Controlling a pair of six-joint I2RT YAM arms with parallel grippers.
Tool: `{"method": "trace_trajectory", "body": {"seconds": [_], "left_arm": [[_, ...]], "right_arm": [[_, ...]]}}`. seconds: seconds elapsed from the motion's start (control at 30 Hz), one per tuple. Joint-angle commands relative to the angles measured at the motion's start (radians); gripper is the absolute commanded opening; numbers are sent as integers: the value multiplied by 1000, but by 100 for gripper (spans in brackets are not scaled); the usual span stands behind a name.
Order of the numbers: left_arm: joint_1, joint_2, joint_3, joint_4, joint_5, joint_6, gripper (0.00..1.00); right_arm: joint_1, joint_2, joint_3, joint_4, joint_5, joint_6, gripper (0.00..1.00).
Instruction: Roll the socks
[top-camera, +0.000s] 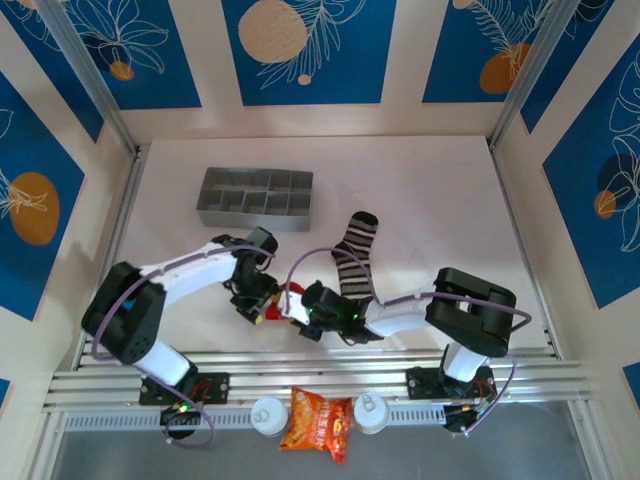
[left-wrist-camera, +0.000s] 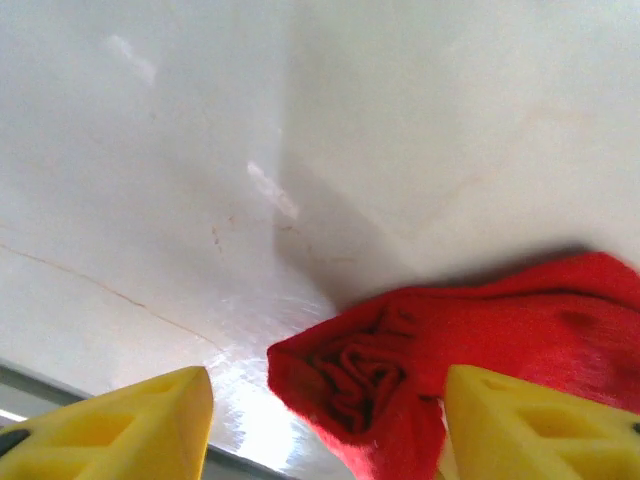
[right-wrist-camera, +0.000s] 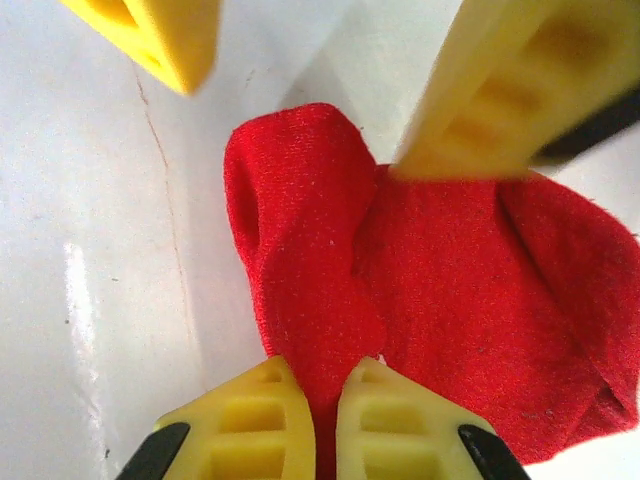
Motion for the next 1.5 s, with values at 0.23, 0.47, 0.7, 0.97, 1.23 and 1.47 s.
{"method": "trace_trajectory", "body": {"seconds": [0.23, 0.47, 0.7, 0.97, 1.23, 1.47], "left_arm": [[-1, -155, -63, 98, -22, 14, 63], [-84, -172, -136, 261, -16, -53, 55], [-151, -106, -160, 380, -55, -118, 56], [-159, -17, -159, 368, -82, -109, 46], [-159, 105, -104, 257, -95, -98, 13], [-159, 162, -79, 101, -57, -108, 0]], "right_arm": [[-212, 85, -38, -115, -488, 199, 0], [-335, 173, 122, -308, -693, 264, 0], [-374, 238, 206, -398, -750, 299, 0], [-381, 276, 210, -400, -763, 310, 0], [-378, 271, 225, -409, -726, 296, 2], [-290, 2, 60, -217, -455, 143, 38]]}}
